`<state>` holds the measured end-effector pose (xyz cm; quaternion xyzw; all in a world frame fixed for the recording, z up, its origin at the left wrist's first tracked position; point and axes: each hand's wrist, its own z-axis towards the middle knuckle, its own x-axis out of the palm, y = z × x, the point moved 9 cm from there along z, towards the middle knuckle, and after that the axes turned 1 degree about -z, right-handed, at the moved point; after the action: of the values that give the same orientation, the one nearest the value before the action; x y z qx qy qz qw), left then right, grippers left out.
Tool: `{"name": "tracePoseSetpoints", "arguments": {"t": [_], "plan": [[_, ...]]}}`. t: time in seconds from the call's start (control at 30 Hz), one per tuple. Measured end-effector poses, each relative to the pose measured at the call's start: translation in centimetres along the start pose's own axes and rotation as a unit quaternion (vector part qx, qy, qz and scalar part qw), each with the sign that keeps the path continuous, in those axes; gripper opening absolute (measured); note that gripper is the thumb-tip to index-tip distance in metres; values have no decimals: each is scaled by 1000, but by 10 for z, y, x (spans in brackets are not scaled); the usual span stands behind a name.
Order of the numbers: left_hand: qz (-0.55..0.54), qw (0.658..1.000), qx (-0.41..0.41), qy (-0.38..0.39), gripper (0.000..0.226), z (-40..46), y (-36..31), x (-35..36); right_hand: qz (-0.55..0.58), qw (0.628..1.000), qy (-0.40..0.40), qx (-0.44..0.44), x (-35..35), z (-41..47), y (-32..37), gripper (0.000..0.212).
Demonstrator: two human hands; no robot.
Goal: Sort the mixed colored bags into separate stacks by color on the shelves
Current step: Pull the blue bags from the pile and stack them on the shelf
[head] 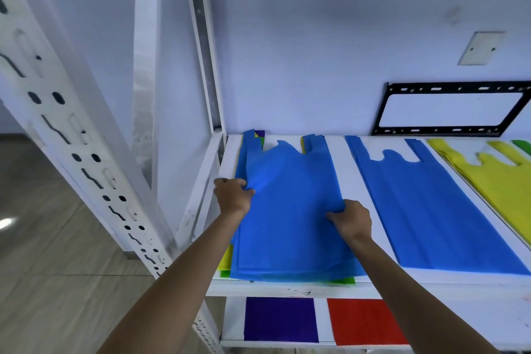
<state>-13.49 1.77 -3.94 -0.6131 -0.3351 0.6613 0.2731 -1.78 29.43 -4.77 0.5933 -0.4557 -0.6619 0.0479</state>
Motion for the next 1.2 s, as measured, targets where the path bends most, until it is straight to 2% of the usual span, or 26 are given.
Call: {"name": "tracePoseSetpoints", "arguments": {"t": [0.07, 0.1, 0.2, 0.27, 0.4, 0.57, 0.67, 0.83, 0.97, 1.07, 1.2], "plan": [[-47, 996, -75, 3, 13, 4, 9, 1, 2, 1000, 1, -12, 1, 1, 2, 16], [-78, 990, -115, 15, 21, 6, 14, 4, 4, 1000, 3, -12, 2, 1, 2, 14], [-209, 947, -224, 101, 73, 4, 32, 24, 2, 1000, 21, -5, 7, 0, 2, 16], [-218, 935, -238, 147, 82, -1, 36, 32, 9, 998, 53, 12, 13, 0, 0, 10], [-185, 939, -225, 182, 70, -1, 45, 35, 1, 998, 59, 24, 15, 5, -1, 14], [-194, 917, -242, 253, 50, -18, 42, 37, -37, 995, 85, 34, 17, 2, -5, 28], [-236, 912, -241, 235, 47, -17, 40, 31, -67, 993, 85, 45, 17, 2, -11, 40], [-261, 913, -224, 221, 43, -24, 36, 35, -47, 993, 90, 64, 14, 0, -14, 40], [-248, 914, -202, 250, 48, -28, 27, 36, -46, 989, 94, 104, 12, -2, -25, 65], [-231, 915, -198, 265, 46, -29, 24, 31, -38, 986, 126, 99, 13, -3, -25, 47], [-209, 926, -188, 251, 50, -28, 25, 23, -35, 993, 78, 82, -1, -4, -22, 31]]}}
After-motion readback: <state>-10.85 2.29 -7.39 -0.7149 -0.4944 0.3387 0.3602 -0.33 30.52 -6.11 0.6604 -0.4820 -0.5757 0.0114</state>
